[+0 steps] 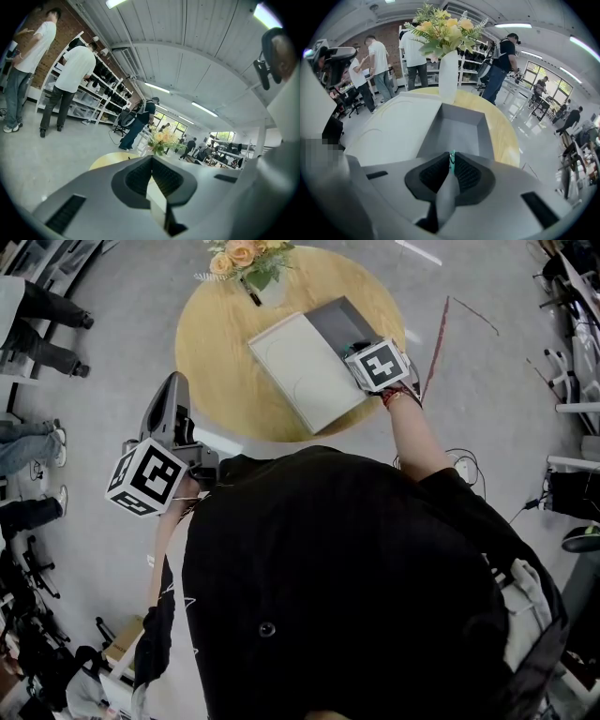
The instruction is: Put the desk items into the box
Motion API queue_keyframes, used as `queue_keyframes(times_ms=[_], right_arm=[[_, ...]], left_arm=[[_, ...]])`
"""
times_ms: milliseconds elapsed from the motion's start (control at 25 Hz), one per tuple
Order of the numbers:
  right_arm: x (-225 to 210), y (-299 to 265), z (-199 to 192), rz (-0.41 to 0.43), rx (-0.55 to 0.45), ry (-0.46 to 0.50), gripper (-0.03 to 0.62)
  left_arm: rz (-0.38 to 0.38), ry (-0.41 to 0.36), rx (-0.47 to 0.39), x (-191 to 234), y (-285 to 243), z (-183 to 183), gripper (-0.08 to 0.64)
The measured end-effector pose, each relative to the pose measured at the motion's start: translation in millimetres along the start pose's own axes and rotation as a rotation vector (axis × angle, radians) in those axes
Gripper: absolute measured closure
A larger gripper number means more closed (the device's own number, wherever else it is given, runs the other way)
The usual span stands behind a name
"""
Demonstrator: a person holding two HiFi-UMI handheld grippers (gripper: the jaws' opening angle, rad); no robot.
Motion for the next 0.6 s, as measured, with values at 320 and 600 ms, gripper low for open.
queue_keyframes(times_ms=[320,600], right_arm=[[3,7,-9,0.015,0.013,-0.067,0.535],[10,17,-14,0.024,0.007,-0.089,0.518]], left_arm=[[-0.003,0.01,-0.004,0,9,-2,0.549],[-0.018,0.014,0.012,-4,14,-4,0.549]])
Point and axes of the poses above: the fingertips, and each gripper's own axes: y backward along the fingers, x to its left, z out of its top, the point moved 6 cm from there along y, backward along the fingers, and after that the axes turned 7 degrees about -y, right-handed, at the moved point
